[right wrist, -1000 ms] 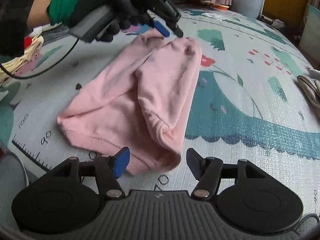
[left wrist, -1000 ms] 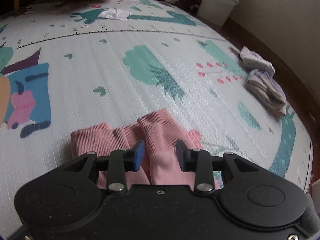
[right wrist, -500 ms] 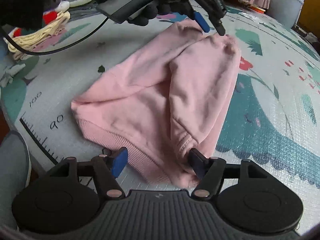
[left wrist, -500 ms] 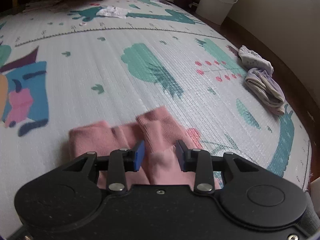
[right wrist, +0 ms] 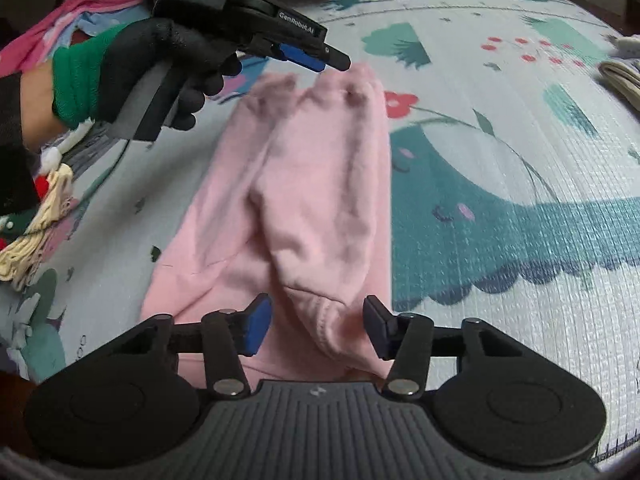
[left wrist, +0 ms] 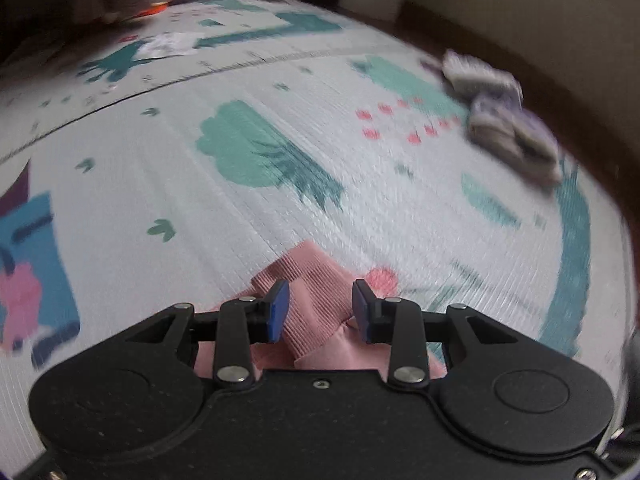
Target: Fold clothes
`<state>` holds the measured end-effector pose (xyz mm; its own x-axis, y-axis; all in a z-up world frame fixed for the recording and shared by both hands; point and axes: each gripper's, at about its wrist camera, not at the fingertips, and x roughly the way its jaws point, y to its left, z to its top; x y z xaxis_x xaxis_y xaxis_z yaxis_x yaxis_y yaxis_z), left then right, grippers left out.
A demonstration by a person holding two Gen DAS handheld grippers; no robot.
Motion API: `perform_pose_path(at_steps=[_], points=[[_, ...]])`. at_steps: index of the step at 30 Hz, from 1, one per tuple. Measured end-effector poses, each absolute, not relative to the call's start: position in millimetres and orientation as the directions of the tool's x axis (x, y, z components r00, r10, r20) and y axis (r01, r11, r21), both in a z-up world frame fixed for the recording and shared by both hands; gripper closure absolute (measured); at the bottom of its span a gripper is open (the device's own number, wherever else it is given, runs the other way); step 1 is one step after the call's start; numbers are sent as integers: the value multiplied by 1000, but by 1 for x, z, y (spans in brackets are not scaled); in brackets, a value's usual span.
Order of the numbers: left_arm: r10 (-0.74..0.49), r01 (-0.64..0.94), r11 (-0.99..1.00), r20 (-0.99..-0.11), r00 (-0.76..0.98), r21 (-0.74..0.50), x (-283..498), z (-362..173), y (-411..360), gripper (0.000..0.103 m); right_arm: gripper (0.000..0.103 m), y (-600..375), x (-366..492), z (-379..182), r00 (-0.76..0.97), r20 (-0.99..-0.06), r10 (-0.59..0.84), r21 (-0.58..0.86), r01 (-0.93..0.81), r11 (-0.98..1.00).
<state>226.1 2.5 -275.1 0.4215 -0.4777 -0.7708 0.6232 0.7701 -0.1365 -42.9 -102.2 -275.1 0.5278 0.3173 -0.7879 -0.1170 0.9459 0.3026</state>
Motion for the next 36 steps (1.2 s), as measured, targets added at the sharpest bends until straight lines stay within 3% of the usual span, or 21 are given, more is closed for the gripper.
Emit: perform_pose_path(at_steps=[3,7,9,11,14,20,26,36], points=[[-435,640,765,-787,437,-67,229,-280,-1,70,52,-100,-49,-277,521,-794,312,287,-131,949],[-433,595,796,-791,433,-111,238,-282,10,65,56,-99,-52,-279,519,-793,320,296,-130,946],[-453,602,785,-800,394,-148,239,-287,9,65,62,-103,-53,-278,524,-782,338,331,-111,937],[-450,598,786,-807,382,-155,239,-290,8,69,64,-105,-51,-278,528,-775,348,361,-82,929],[-445,594,792,-801,401,-143,234,-290,7,84,64,-109,-49,-276,536,-763,361,404,-40,914],[-522,648,750,-718,459,-131,212,-263,15,91,71,-114,-48,-281,523,-766,374,436,-6,900],[-609,651,732,-620,494,-201,208,-246,29,91,70,-120,-52,-286,526,-760,383,454,8,891],[-549,595,775,-691,470,-211,226,-291,24,91,70,-119,-52,-289,517,-762,390,465,17,885]])
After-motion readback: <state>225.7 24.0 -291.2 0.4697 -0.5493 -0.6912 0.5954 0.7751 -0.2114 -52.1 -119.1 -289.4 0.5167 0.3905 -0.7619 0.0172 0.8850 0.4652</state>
